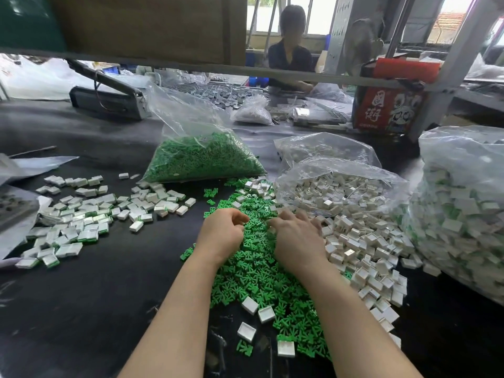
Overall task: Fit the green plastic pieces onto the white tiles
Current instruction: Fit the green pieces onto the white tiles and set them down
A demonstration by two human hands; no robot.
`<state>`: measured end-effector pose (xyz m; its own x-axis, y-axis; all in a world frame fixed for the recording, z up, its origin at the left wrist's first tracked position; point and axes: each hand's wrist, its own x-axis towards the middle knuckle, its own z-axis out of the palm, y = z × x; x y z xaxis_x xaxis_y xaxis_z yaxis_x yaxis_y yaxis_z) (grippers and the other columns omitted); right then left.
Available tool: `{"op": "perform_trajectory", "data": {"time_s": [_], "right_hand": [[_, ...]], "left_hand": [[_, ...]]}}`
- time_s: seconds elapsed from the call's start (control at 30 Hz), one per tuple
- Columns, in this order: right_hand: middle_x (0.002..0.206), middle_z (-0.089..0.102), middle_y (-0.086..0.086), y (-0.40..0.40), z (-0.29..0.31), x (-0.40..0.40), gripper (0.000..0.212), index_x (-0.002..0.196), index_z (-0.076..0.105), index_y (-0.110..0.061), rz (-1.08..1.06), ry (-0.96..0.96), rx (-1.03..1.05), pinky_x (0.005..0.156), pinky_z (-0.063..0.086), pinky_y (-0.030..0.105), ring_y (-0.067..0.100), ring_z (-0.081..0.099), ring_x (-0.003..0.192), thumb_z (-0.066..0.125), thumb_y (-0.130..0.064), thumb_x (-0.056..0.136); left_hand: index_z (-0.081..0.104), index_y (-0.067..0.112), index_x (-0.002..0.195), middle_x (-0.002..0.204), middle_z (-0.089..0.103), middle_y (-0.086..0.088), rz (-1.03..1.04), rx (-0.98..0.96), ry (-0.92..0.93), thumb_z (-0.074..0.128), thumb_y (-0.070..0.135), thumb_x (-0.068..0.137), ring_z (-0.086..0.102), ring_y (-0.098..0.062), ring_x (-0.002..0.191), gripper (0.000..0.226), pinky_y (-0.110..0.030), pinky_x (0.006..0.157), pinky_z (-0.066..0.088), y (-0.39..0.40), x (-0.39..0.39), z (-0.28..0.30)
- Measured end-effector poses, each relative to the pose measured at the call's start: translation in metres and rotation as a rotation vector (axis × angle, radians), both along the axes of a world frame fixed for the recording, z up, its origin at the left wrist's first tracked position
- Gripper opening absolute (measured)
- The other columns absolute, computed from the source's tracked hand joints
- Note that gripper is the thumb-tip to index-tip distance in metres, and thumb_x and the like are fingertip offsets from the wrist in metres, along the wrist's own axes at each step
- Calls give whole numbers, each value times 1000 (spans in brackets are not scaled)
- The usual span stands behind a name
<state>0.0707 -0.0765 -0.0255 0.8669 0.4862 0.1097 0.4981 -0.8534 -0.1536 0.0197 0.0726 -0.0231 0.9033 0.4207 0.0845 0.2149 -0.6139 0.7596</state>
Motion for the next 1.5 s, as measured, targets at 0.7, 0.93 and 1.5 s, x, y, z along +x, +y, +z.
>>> {"op": "perform_trajectory", "data": {"time_s": [0.7, 0.93, 1.5], "right_hand": [[101, 66, -3, 9, 22, -1, 19, 109, 63, -19, 34, 31, 503, 92, 45, 38, 18, 58, 98, 59, -25, 91], [107, 67, -8, 5, 21, -2, 36, 118, 63, -34, 55, 148, 132, 95, 48, 39, 15, 60, 104, 69, -46, 85], [96, 64, -4, 4, 18, -5, 11, 101, 60, -22, 22, 143, 121, 86, 52, 40, 19, 59, 90, 62, -22, 90]], "left_hand": [[72, 15, 85, 71, 74, 4, -62, -490, -216, 65, 20, 93, 69, -6, 63, 12, -20, 54, 49, -23, 7, 6], [75, 17, 81, 70, 74, -1, 137, -509, -416, 70, 20, 89, 72, -15, 67, 9, -32, 67, 58, -16, 8, 8], [68, 10, 82, 81, 74, -4, -22, -587, -523, 87, 19, 63, 68, -16, 75, 28, -32, 73, 57, -17, 2, 16]]}}
